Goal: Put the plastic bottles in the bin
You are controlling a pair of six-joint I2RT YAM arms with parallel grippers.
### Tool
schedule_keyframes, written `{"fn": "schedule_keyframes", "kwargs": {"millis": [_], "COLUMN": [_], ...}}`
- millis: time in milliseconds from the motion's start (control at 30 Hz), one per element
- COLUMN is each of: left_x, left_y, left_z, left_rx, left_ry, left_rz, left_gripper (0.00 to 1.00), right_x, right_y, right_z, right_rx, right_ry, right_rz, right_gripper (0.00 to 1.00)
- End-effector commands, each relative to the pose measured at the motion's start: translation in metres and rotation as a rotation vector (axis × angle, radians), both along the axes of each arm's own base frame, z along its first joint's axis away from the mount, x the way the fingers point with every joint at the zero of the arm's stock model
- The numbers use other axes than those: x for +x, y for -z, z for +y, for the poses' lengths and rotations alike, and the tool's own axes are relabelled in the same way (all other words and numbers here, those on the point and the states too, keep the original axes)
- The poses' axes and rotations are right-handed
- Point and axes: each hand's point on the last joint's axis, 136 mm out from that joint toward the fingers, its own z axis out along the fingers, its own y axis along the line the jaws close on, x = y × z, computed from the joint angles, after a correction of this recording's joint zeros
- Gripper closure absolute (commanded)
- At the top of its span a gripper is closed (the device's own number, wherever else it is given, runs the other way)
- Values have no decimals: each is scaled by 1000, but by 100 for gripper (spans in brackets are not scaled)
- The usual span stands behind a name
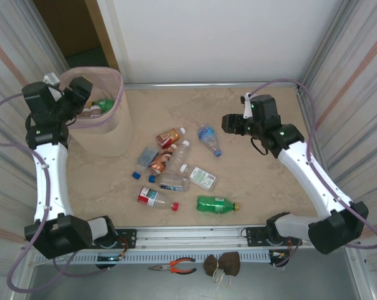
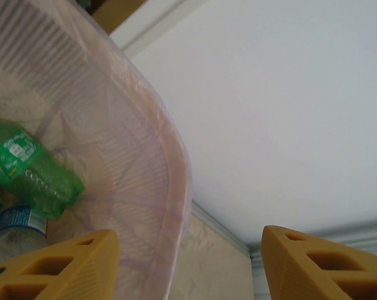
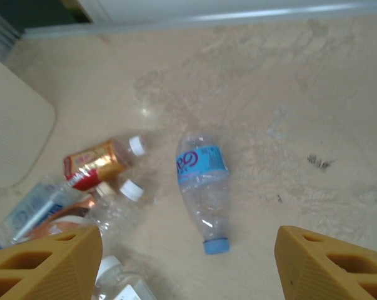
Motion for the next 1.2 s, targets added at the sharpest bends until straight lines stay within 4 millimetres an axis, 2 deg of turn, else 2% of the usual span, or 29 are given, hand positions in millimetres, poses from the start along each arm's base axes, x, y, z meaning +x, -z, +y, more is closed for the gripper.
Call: {"fn": "schedule_keyframes", "kwargs": {"millis": [0, 67, 267, 433, 533, 767, 1033, 1167], "left_x": [-15, -22, -40, -50, -53, -57, -51, -48], "left_y": [5, 19, 45, 62, 68, 76, 62, 48], "left_z": [-19, -20, -28, -36, -41, -45, -42, -42], "left_rx": [64, 68, 82, 61, 45, 16, 61, 82], "left_ry": [124, 121, 156, 192, 214, 231, 234, 248], "left_rz": [-42, -2, 30, 36, 41, 58, 39, 16], "left_gripper": [38, 38, 38, 36, 36, 37, 37, 37], "right_x": [-2, -2, -7, -11, -10, 1, 16, 20], "right_y": [40, 63, 131, 176, 197, 220, 222, 227], "right_z": [3, 7, 19, 28, 34, 37, 43, 44], "right_rx": [-61, -86, -250, -457, -518, -535, -505, -495], "right_ry": [-48, -74, -155, -223, -244, -239, -244, -245], "right_rz": [105, 173, 348, 408, 448, 481, 475, 485], "right_gripper": [30, 31, 37, 38, 41, 42, 44, 46]}}
